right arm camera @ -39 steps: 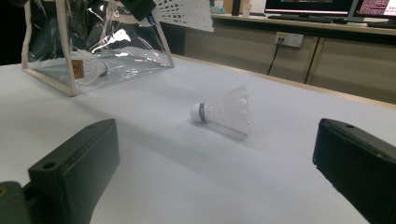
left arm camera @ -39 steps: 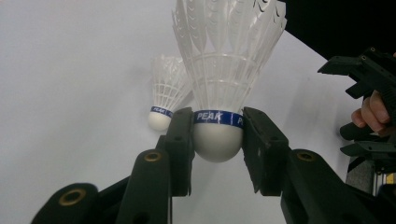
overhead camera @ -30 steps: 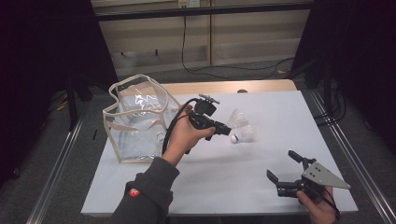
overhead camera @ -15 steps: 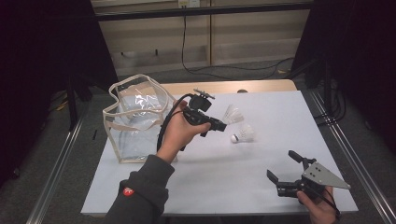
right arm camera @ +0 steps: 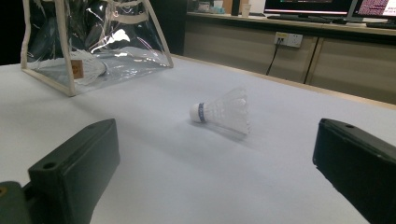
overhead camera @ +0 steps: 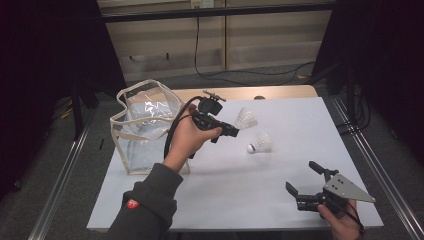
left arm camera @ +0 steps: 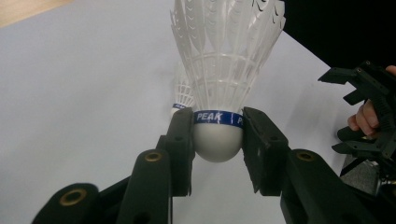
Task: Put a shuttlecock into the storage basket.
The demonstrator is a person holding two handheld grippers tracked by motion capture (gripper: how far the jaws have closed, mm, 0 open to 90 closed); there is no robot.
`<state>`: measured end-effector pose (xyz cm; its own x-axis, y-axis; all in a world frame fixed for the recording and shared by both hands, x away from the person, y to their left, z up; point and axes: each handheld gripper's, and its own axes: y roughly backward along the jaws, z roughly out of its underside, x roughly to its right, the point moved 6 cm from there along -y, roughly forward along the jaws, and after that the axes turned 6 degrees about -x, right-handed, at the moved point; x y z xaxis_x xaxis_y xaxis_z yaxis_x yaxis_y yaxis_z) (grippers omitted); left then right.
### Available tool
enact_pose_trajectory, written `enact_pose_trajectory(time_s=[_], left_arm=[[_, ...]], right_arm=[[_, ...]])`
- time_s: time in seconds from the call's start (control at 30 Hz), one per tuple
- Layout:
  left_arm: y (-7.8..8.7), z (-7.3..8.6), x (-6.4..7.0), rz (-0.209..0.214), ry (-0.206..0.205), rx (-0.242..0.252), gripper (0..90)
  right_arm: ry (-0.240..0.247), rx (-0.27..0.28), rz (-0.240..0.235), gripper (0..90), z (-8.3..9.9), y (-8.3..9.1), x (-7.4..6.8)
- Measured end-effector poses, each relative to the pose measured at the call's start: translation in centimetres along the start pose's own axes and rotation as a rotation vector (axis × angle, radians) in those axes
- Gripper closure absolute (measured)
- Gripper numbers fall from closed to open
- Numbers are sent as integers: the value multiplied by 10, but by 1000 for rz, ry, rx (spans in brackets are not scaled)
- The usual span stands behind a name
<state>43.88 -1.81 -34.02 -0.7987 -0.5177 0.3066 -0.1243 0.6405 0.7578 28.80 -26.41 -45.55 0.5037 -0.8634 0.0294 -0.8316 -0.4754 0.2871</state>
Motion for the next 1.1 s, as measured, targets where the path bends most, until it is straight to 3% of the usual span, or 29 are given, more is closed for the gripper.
enact_pose_trajectory(time_s=[1.1], left_arm=[[32,-9,-10,-30,30,14,652]], right_arm=[[-1,-1,0,5,0,0,0]])
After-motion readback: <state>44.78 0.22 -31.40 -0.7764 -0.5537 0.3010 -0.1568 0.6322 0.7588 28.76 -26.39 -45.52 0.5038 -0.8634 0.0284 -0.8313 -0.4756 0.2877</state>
